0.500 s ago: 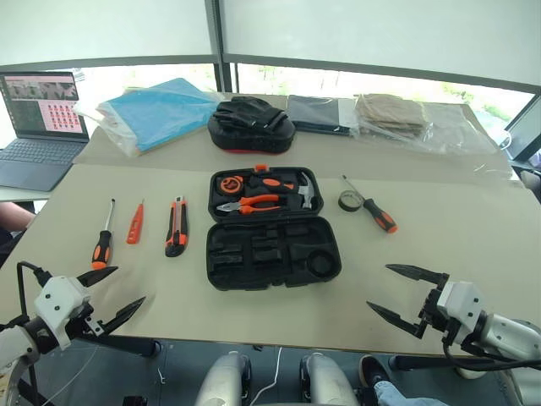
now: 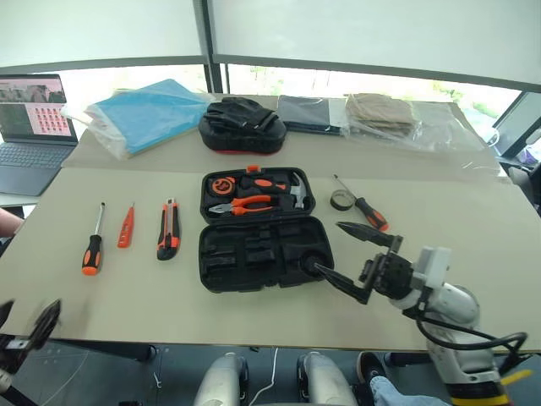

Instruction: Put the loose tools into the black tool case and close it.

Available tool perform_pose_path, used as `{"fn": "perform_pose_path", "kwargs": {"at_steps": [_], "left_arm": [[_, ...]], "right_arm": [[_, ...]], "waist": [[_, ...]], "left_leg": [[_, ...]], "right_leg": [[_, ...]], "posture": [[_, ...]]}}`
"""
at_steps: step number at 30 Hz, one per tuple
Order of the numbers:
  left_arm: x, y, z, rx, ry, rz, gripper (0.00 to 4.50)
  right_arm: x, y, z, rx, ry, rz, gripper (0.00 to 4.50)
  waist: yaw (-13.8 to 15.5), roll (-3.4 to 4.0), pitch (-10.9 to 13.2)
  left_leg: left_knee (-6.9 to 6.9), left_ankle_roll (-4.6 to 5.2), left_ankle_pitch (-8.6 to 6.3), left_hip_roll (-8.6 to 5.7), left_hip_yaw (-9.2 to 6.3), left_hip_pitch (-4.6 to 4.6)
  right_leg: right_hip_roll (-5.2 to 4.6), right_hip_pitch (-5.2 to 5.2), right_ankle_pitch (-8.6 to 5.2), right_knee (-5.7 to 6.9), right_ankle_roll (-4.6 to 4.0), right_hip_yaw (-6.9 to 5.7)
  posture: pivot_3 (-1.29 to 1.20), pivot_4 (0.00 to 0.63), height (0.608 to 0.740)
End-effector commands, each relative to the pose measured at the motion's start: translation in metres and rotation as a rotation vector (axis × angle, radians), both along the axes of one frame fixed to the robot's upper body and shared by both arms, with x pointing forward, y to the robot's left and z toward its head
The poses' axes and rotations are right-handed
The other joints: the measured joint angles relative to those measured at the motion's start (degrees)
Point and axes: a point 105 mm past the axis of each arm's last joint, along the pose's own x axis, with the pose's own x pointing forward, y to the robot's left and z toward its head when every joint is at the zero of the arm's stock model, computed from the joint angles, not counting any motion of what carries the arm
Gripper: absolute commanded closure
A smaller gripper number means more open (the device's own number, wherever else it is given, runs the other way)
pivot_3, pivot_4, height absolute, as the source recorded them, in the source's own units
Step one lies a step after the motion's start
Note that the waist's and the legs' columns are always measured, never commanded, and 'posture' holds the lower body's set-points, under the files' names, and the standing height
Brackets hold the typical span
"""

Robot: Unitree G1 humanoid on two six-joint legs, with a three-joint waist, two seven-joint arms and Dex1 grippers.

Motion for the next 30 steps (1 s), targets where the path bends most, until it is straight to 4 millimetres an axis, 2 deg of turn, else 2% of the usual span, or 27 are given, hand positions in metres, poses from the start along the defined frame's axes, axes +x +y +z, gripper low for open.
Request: {"fn": "perform_pose_path", "kwargs": {"at_steps": [1, 2, 5, 9, 11, 13, 17, 21, 25, 26, 30], "left_arm": [[0.002, -0.006, 0.013, -0.108, 0.012, -0.001, 0.00], [0.011, -0.012, 0.022, -0.138, 0.012, -0.036, 0.00], [0.030, -0.017, 0.042, -0.164, 0.018, -0.075, 0.00], [0.072, -0.031, 0.070, -0.199, 0.099, -0.141, 0.00], [0.091, -0.037, 0.067, -0.167, 0.197, -0.162, 0.00], [0.105, -0.034, 0.062, -0.142, 0.271, -0.131, 0.00], [0.139, -0.028, 0.048, -0.117, 0.324, -0.080, 0.00], [0.151, -0.024, 0.034, -0.092, 0.408, -0.055, 0.00], [0.158, -0.023, 0.026, -0.108, 0.433, -0.054, 1.05], [0.159, -0.022, 0.024, -0.113, 0.433, -0.050, 1.55], [0.160, -0.019, 0.022, -0.128, 0.419, -0.027, 3.06]], "right_arm": [[-0.008, 0.005, 0.012, 0.023, -0.035, 0.057, 0.02], [-0.010, 0.006, 0.013, 0.024, -0.023, 0.085, 0.02], [-0.013, 0.007, 0.013, 0.017, -0.017, 0.118, 0.02], [-0.015, 0.008, 0.009, -0.011, -0.017, 0.137, 0.02], [-0.015, 0.009, 0.007, -0.016, -0.015, 0.139, 0.02], [-0.015, 0.010, 0.006, -0.018, -0.014, 0.140, 0.02], [-0.013, 0.009, 0.005, -0.025, -0.017, 0.128, 0.02], [-0.010, 0.006, 0.005, -0.031, -0.021, 0.106, 0.02], [-0.010, 0.004, 0.005, -0.024, -0.020, 0.084, 0.00], [-0.011, 0.004, 0.004, -0.025, -0.017, 0.082, 0.00], [-0.013, 0.004, 0.001, -0.032, -0.008, 0.073, 0.00]], "waist": [[0.6, -0.21, -0.1], [0.7, -0.30, -0.2], [1.1, -0.59, -0.3], [1.0, -0.78, -0.5], [0.6, -0.79, -0.5], [0.6, -0.81, -0.5], [0.1, -0.79, -0.5], [-0.2, -0.84, -0.5], [-0.4, -0.83, -0.5], [-0.4, -0.83, -0.5], [-0.1, -0.81, -0.5]], "left_leg": [[0.01, -0.07, -0.04, 0.00, 0.03, 0.08], [0.01, -0.41, -0.24, 0.00, 0.05, 0.08], [0.01, -0.53, -0.23, 0.16, 0.11, 0.09], [0.01, -0.71, -0.13, 0.23, 0.11, 0.21], [0.01, -0.75, -0.09, 0.23, 0.17, 0.28], [0.01, -0.74, -0.09, 0.21, 0.28, 0.35], [0.00, -0.51, 0.13, 0.32, 0.45, 0.25], [-0.04, -0.76, 0.18, 0.48, 0.39, 0.23], [-0.10, -0.80, 0.16, 0.53, 0.40, 0.21], [-0.10, -0.81, 0.15, 0.52, 0.39, 0.23], [-0.10, -1.11, -0.02, 0.50, 0.39, 0.23]], "right_leg": [[-0.03, 0.02, -0.11, -0.01, -0.15, 0.01], [-0.08, 0.02, -0.27, -0.02, -0.18, 0.01], [-0.19, 0.04, -0.40, 0.05, -0.02, -0.13], [-0.19, 0.09, -0.31, 0.15, -0.15, -0.12], [0.07, 0.10, -0.28, 0.19, -0.16, -0.09], [0.20, 0.15, 0.07, 0.20, -0.31, -0.01], [0.49, 0.07, 0.15, 0.36, -0.30, 0.18], [0.74, -0.02, 0.11, 0.47, -0.56, 0.12], [0.68, -0.08, 0.12, 0.44, -0.60, 0.13], [0.62, -0.06, 0.11, 0.44, -0.60, 0.11], [0.50, -0.05, 0.13, 0.41, -0.58, 0.13]], "posture": [[0.00, 0.150, 0.740], [0.00, 0.150, 0.740], [0.00, 0.150, 0.740], [0.00, 0.150, 0.740], [0.00, 0.150, 0.740], [0.00, 0.150, 0.740], [0.00, 0.150, 0.740], [0.00, 0.150, 0.740], [0.00, 0.150, 0.740], [0.00, 0.150, 0.740], [0.00, 0.150, 0.740]]}}
